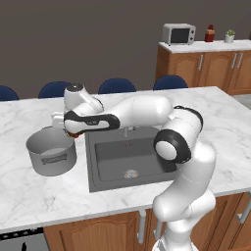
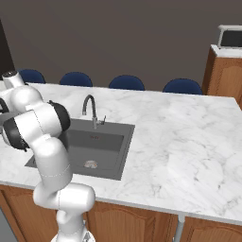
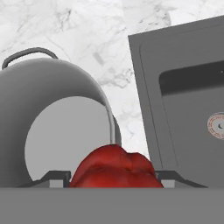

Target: Dump the bell pepper from the pot into the sink. Then turn on the water and wash the bell pepper. Then turn off the water and put the bell pepper back in the pot.

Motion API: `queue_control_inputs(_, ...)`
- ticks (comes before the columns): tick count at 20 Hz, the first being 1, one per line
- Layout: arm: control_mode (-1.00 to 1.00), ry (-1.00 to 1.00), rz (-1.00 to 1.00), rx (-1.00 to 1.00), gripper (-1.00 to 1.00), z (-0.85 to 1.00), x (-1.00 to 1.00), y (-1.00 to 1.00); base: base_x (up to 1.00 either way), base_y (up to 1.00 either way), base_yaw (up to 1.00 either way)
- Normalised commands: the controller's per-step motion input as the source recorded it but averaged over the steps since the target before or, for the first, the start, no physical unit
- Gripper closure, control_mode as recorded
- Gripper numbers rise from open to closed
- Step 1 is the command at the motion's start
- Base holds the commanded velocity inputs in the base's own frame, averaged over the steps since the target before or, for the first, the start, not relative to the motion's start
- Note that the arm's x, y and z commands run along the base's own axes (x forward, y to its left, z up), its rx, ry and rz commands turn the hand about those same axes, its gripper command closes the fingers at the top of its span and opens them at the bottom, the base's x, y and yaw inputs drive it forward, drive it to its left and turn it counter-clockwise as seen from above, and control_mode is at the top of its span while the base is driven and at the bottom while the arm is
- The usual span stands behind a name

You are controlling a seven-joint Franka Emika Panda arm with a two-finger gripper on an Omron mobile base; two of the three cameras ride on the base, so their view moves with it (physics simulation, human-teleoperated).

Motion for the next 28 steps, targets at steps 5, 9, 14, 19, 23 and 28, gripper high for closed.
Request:
queue_control_inputs(5, -1.0, 0.0, 0.0, 0.0, 1.0, 0.0, 0.02, 0.22, 0.0, 0.0, 0.0)
queue_control_inputs(9, -1.0, 0.0, 0.0, 0.0, 1.0, 0.0, 0.0, 0.2, 0.0, 0.0, 0.0)
queue_control_inputs(14, -1.0, 0.0, 0.0, 0.0, 1.0, 0.0, 0.01, 0.23, 0.0, 0.0, 0.0)
queue_control_inputs(19, -1.0, 0.01, 0.0, 0.0, 1.0, -0.05, 0.03, 0.21, 0.0, 0.0, 0.0)
queue_control_inputs(23, -1.0, 0.02, 0.0, 0.0, 1.0, -0.11, 0.03, 0.17, 0.0, 0.0, 0.0)
queue_control_inputs(28, -1.0, 0.02, 0.0, 0.0, 1.0, -0.08, 0.02, 0.13, 0.0, 0.0, 0.0)
